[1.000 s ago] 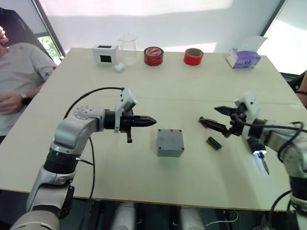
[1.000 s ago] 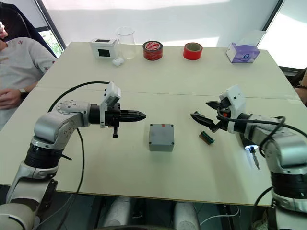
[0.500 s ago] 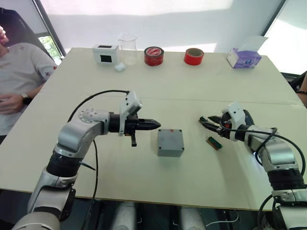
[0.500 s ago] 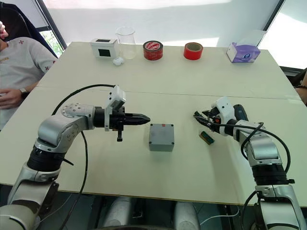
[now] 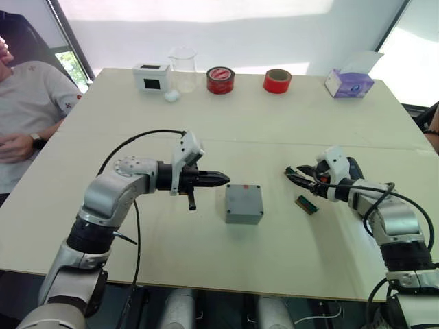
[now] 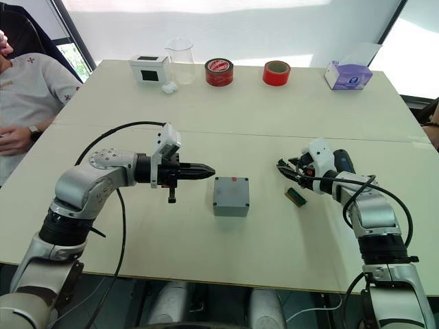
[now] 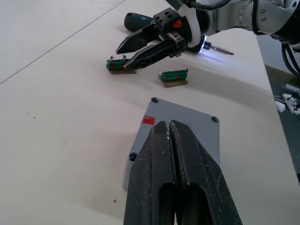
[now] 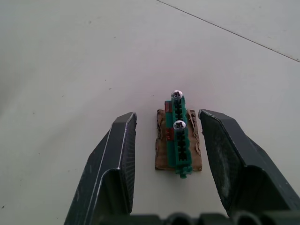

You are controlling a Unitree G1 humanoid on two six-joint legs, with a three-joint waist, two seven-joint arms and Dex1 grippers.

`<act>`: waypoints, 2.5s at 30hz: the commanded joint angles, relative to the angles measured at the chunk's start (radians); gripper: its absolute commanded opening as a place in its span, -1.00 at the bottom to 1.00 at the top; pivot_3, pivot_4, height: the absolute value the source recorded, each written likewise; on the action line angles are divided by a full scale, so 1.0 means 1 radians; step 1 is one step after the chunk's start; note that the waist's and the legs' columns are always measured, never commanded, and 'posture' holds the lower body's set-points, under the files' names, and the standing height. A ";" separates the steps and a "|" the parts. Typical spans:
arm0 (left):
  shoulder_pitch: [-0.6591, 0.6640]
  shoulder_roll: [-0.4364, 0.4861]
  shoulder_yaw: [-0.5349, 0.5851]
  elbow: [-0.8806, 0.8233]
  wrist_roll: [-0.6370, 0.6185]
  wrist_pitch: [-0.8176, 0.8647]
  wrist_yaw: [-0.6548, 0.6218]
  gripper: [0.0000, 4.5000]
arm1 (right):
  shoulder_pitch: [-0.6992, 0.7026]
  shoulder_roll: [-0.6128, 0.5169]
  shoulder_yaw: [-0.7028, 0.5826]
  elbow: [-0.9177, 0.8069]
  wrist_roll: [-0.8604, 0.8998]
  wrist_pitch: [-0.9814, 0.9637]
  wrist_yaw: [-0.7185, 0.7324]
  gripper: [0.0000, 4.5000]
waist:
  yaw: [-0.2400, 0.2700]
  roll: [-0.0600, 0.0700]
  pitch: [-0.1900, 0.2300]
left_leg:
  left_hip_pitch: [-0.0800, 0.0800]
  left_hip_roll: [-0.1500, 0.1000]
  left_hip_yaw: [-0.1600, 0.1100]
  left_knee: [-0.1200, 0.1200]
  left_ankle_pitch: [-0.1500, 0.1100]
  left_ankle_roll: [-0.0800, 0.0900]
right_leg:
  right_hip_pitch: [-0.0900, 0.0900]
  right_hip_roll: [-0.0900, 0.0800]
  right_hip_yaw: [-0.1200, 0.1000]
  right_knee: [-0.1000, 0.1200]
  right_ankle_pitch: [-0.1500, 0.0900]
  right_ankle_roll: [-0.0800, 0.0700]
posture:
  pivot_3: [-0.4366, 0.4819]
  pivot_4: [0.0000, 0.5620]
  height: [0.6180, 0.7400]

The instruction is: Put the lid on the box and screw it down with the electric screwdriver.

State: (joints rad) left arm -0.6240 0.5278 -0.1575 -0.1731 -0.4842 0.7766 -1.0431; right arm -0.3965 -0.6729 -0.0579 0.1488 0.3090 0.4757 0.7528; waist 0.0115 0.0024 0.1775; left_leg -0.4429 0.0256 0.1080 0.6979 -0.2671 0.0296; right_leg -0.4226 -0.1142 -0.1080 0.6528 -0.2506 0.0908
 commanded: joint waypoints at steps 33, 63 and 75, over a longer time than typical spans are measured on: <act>-0.023 0.008 -0.022 0.015 0.012 -0.040 -0.024 -1.00 | 0.026 0.030 -0.105 -0.124 0.053 0.037 -0.064 -0.99 | 0.000 0.000 0.000 | 0.000 0.000 0.000 0.000 0.000 0.000 | 0.000 0.000 0.000 0.000 0.000 0.000 | -0.05 -0.47 0.59; 0.040 0.059 0.004 -0.008 -0.005 -0.020 -0.011 -1.00 | 0.211 0.053 0.006 -0.688 0.192 0.222 -0.135 -0.99 | 0.001 0.000 0.000 | 0.000 0.001 -0.001 0.000 0.000 0.000 | 0.000 0.001 0.000 0.000 0.000 0.000 | -0.05 -0.47 0.59; 0.033 0.054 -0.005 0.000 0.002 -0.029 -0.014 -1.00 | 0.217 0.056 0.026 -0.638 0.142 0.174 -0.113 -0.99 | 0.001 0.000 0.000 | 0.000 0.000 -0.001 0.000 0.000 0.000 | 0.000 0.001 0.000 0.000 0.000 0.000 | -0.05 -0.47 0.59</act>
State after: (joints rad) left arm -0.5739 0.5827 -0.1738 -0.1517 -0.4706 0.7585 -1.0554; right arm -0.1747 -0.6093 -0.0217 -0.4724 0.4523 0.6715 0.6346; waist 0.0127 0.0023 0.1773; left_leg -0.4431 0.0261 0.1067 0.6978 -0.2674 0.0298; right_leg -0.4225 -0.1133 -0.1080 0.6526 -0.2506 0.0906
